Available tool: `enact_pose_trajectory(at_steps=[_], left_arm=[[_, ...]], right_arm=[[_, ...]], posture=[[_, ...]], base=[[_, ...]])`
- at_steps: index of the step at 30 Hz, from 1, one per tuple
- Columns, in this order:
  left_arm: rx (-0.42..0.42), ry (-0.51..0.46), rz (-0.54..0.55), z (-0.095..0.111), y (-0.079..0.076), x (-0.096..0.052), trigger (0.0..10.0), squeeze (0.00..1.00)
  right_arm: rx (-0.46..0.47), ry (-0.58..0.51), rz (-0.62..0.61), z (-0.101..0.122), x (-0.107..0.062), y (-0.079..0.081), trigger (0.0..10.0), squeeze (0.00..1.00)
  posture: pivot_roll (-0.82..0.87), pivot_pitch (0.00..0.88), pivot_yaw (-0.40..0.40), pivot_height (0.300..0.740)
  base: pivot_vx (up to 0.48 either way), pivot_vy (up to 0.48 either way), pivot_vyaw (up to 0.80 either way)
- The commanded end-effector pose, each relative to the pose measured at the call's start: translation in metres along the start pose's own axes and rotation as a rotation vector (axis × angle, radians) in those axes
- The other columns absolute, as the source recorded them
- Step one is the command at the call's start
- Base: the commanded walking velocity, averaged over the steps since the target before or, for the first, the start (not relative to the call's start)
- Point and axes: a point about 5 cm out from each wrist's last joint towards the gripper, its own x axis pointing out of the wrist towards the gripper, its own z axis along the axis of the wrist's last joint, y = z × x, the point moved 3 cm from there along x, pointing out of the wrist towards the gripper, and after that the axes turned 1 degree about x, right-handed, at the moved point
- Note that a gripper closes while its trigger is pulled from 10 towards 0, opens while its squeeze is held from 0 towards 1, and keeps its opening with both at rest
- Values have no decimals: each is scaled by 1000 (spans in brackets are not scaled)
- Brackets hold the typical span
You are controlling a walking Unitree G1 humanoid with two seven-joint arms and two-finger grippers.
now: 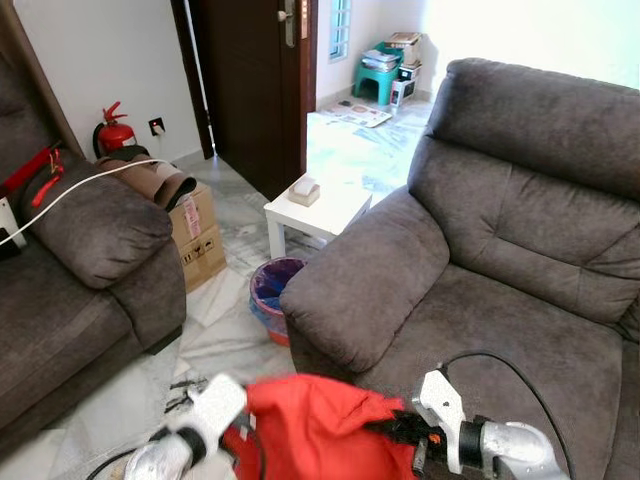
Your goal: Move the pillow to the sofa from floor
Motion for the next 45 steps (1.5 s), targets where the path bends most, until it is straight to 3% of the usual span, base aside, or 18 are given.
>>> enact_pose_trajectory(at_steps=[1, 4, 10, 11, 15, 41, 45], left_arm=[[-48, -150, 104, 35, 20, 5, 10000, 0], [-120, -191, 180, 41, 23, 8, 10000, 0], [-165, -170, 209, 39, 9, 14, 10000, 0], [-174, -173, 237, 40, 10, 14, 10000, 0], [-183, -176, 260, 40, 11, 13, 10000, 0], [-117, -162, 257, 38, 14, 12, 10000, 0], [-107, -164, 257, 39, 15, 12, 10000, 0]], right_arm=[[-10, -50, -141, 5, 1, -10, 10000, 0], [83, -104, -272, 6, -1, -20, 10000, 0], [137, -196, -427, 13, -1, -29, 10000, 0], [134, -191, -497, 11, -3, -36, 10000, 0], [148, -173, -558, 7, -6, -42, 10000, 0], [233, -192, -613, 9, 0, -49, 10000, 0], [235, -191, -603, 9, 2, -48, 10000, 0]], posture=[[68, 17, 5, 740], [54, 23, 5, 740], [38, 38, -4, 740], [39, 40, -5, 740], [45, 45, -8, 740], [50, 32, -14, 740], [46, 35, -14, 740]], base=[[0, 0, 0], [0, 0, 0], [0, 0, 0], [0, 0, 0], [0, 0, 0], [0, 0, -738], [0, -480, -800]])
